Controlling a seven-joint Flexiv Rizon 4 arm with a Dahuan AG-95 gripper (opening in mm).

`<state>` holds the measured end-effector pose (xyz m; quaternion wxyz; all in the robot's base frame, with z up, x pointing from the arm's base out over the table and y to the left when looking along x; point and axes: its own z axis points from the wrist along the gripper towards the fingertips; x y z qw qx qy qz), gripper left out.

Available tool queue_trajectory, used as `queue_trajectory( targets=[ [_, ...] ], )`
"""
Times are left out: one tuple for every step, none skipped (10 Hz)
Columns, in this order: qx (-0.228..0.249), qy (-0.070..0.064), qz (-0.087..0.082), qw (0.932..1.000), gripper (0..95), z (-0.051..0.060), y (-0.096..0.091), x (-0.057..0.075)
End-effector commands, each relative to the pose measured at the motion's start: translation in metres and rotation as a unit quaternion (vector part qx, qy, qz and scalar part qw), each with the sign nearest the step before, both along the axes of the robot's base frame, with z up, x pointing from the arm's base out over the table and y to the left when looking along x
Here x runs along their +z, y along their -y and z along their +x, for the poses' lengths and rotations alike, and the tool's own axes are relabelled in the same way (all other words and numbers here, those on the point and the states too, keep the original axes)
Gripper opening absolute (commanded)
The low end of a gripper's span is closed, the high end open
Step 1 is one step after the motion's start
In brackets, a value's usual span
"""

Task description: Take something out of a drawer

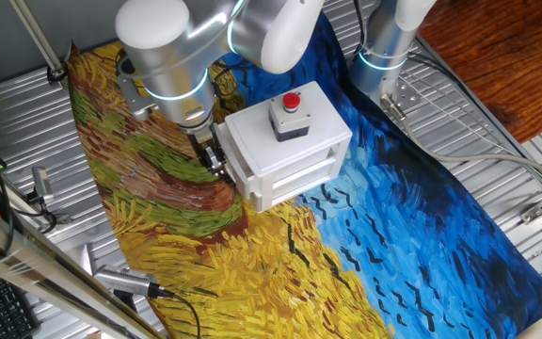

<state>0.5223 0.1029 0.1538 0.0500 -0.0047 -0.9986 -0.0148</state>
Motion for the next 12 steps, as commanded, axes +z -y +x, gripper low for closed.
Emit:
queue_trajectory(
  targets=[
    [0.001,0.001,0.001,1.0,0.0,0.002,0.001,-0.002],
    [-0.001,-0.004,0.001,1.0,0.0,0.005,0.001,0.0],
    [0.0,-0.005,0.001,1.0,0.0,0.007,0.001,0.001],
    [0.0,-0.004,0.001,1.0,0.0,0.009,0.0,0.0],
    [0.001,-0.005,0.001,1.0,0.0,0.01,0.0,-0.001],
    [0.001,-0.005,0.001,1.0,0.0,0.012,0.0,-0.002],
    [0.001,-0.006,0.001,1.0,0.0,0.013,0.0,-0.002],
    [0.001,-0.008,0.001,1.0,0.0,0.016,0.0,0.001],
    [0.002,-0.008,0.001,1.0,0.0,0.018,-0.001,0.002],
    [0.003,-0.008,0.001,1.0,0.0,0.019,-0.001,0.0],
    [0.004,-0.007,0.002,1.0,0.0,0.019,-0.001,-0.001],
    [0.004,-0.007,0.002,1.0,0.0,0.019,-0.001,-0.001]
  ],
)
